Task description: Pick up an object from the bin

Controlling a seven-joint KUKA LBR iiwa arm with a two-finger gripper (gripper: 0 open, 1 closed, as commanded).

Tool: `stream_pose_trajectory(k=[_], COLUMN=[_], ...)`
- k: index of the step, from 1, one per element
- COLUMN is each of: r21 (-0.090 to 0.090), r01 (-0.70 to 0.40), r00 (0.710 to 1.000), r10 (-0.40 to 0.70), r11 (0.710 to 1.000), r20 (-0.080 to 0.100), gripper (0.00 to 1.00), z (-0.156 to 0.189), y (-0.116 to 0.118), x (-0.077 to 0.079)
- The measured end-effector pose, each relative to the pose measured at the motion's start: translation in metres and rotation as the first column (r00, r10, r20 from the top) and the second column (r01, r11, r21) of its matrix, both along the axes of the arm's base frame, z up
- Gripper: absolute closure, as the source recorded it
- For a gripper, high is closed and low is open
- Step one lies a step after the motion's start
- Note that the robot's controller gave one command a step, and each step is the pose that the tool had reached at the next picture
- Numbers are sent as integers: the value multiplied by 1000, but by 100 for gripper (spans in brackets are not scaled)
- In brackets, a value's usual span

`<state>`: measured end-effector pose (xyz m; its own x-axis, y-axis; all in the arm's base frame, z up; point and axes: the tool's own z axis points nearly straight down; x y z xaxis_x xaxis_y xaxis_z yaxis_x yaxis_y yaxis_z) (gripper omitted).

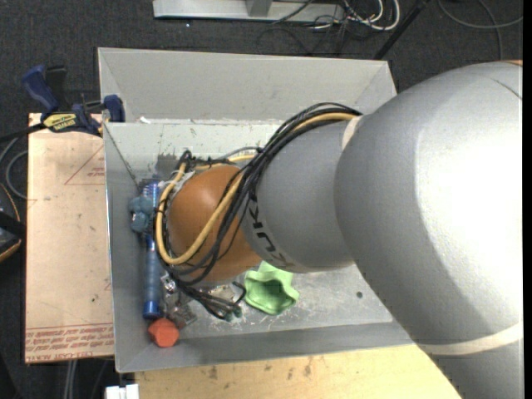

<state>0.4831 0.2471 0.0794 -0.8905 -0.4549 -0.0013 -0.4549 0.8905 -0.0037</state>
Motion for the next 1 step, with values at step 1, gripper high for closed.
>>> stream_pose_trajectory(k=[1], r21=[2], r01=[220], r00=[976], r10=[-220], r11=[976], r20=[-10], gripper=[100], z=[-3], y=[2], x=[42])
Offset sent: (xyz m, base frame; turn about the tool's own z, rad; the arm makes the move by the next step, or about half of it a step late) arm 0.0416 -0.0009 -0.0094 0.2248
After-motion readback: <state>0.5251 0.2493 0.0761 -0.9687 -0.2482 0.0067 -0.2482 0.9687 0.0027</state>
